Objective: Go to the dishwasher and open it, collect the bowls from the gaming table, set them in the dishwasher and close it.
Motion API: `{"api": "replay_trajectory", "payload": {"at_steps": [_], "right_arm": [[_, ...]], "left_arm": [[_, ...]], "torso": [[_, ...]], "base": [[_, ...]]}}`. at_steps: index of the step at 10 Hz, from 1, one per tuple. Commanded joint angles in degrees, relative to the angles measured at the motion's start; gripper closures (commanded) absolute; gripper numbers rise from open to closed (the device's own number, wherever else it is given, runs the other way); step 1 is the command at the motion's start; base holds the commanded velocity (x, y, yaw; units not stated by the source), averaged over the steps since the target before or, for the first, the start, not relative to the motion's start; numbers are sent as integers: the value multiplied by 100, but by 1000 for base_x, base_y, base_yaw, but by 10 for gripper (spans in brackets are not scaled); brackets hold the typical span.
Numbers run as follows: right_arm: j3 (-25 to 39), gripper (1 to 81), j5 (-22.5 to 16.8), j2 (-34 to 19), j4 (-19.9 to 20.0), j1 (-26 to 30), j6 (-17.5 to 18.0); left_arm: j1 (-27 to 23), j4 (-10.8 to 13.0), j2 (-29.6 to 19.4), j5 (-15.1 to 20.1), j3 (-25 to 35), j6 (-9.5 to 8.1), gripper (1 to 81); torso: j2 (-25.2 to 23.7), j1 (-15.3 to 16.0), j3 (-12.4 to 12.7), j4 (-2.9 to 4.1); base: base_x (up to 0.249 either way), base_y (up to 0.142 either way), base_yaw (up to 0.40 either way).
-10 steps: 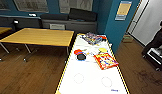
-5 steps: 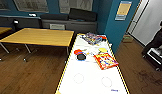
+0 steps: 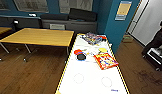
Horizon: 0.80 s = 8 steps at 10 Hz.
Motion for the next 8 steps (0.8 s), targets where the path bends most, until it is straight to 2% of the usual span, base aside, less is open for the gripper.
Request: {"api": "replay_trajectory", "payload": {"at_steps": [1,2,4,5,8], "right_arm": [[30,811,-370,-152,-73,147,-23],[21,811,-370,-135,-81,130,-31],[-49,811,-370,-126,-81,112,-31],[-75,811,-370,-108,-81,112,-31],[-312,811,-370,58,-90,95,-31]], "left_arm": [[2,-252,-4,386,-299,283,811],[29,-129,-56,342,-264,353,811],[29,108,-74,140,-290,379,811],[29,126,-57,105,-290,388,811],[19,135,110,140,-483,450,811]], "torso": [[0,0,0,0],[0,0,0,0],[0,0,0,0],[0,0,194,0],[0,0,420,0]], "base": [[0,0,0],[0,0,0],[0,0,0],[0,0,0],[0,0,0]]}}
